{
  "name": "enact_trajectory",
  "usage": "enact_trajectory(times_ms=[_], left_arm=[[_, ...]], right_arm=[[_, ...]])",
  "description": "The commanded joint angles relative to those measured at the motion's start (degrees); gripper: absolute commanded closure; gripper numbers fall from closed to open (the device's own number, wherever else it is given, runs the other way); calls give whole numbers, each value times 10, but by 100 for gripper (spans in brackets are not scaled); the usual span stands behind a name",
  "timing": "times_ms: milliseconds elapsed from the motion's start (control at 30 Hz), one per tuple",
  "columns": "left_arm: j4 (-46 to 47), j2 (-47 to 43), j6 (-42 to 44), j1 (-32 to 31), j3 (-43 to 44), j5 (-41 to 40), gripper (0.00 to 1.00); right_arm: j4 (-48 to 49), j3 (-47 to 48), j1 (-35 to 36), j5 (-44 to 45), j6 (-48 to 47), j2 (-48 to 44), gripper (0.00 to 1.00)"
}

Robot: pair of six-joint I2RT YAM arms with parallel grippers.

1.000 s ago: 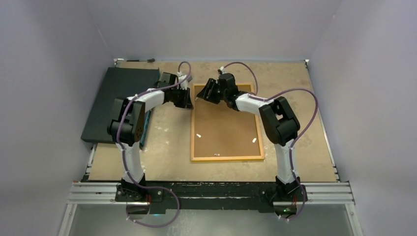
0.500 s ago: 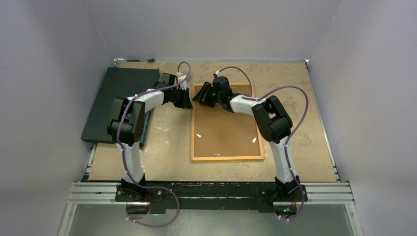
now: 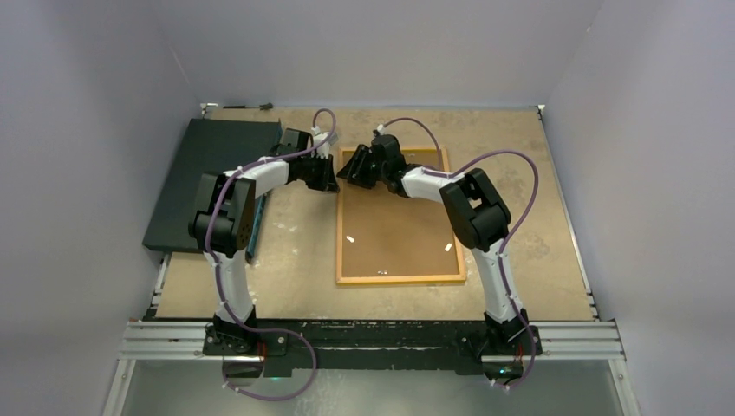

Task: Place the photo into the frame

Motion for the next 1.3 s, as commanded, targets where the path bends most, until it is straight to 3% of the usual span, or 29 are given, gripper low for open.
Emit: enact_trajectory(times_ms=[0,167,867,1267], left_arm=[[9,5,5,-2,-7,1,98],[8,5,7,-2,-6,0,99],[7,0,16,-2,-9,-1,99],[7,-5,17,-2,-14,-3,100]], right_arm=[[-3,22,5,18,11,4,55],[-5,28,5,25,20,13,58],[-18,62,12,50,28,35,57],[0,36,7,-19,16,-20,55]])
